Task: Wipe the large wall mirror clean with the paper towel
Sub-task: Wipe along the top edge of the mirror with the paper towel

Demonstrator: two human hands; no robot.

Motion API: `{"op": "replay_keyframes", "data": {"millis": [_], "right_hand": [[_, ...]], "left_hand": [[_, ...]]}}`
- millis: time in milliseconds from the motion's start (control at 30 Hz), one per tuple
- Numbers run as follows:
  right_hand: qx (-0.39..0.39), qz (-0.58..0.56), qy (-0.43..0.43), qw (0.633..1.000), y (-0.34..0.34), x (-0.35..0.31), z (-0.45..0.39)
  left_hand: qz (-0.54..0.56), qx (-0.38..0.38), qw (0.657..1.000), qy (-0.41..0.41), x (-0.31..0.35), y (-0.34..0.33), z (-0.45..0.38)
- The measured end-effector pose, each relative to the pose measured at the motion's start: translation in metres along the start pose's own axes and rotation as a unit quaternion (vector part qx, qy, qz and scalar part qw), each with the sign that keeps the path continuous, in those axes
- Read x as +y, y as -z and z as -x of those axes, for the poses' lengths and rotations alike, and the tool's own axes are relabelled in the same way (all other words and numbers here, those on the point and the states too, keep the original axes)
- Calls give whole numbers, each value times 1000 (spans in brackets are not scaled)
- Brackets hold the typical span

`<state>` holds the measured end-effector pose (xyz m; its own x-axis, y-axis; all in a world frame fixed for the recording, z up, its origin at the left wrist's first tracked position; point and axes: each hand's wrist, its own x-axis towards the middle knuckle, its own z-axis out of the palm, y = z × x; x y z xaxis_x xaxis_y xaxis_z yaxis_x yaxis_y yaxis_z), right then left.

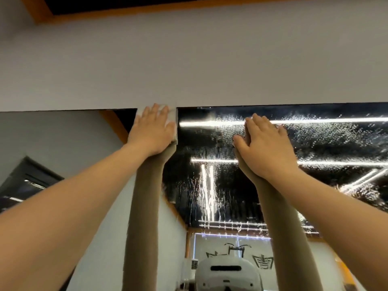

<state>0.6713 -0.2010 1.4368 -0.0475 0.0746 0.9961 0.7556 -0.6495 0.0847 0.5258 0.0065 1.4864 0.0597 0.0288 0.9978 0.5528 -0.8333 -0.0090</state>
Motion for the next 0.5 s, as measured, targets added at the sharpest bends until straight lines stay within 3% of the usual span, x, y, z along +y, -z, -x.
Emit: {"op": "replay_keyframes", "data": {"millis": [267, 500], "right_hand": [[-11, -2, -3, 1000, 0, 0, 1], [-11, -4, -3, 1000, 2, 0, 0]], "left_hand": [[20, 11, 998, 55, 49, 5, 7], [36, -12, 998, -42, 121, 3, 7]]}}
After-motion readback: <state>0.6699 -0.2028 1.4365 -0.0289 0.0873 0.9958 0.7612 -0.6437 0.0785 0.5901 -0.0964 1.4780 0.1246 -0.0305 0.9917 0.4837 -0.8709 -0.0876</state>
